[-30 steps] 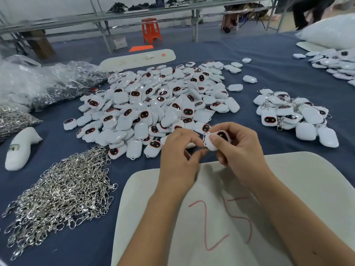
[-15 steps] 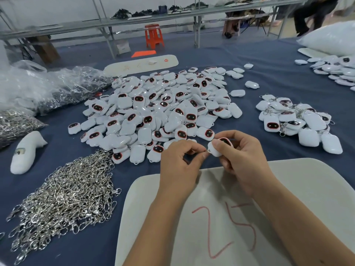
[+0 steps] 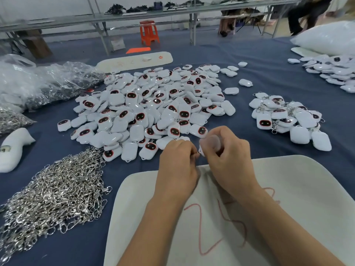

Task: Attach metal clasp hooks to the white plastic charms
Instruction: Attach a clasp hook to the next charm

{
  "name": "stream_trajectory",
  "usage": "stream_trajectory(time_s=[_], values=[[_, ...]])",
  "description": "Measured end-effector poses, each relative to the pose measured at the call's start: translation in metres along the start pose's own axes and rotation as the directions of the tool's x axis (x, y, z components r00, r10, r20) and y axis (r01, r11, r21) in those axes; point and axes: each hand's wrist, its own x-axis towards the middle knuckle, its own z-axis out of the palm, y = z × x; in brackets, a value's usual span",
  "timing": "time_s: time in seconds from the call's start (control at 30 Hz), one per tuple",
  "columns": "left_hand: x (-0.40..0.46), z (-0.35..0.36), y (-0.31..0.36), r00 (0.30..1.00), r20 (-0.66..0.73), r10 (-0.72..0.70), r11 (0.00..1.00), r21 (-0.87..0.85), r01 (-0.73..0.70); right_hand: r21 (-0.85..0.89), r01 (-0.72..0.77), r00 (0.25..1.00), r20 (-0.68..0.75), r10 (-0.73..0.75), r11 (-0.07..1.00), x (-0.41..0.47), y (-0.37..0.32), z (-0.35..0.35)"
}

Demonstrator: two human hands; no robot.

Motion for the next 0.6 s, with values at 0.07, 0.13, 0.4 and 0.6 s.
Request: stream_trajectory(time_s=[0.07,0.13,0.4,0.6], values=[[0.000,0.001,0.002,1.000,0.030,-0.006,0.999,0.045,0.005,-0.039,0.036,0.999,-0.013,-0.037,0.999,-0.004,-0.003,0.004],[0.000,0.003,0.007,0.999,0.013,0.051,0.990,0.131,-0.052,-0.128,0.096,0.994,-0.041,-0.102,0.987,-0.010,-0.005,0.008],[-0.001,0.006,-0.002,0.976,-0.052,-0.211,0.873,-0.460,0.164,0.329,-0.212,0.973,-0.013,0.229,0.920,-0.001,-0.001,0.007],[0.003,0.002,0.001,0.959,0.034,-0.280,0.604,-0.771,0.203,0.661,-0.394,0.907,0.166,0.387,0.639,0.002,-0.002,0.006]])
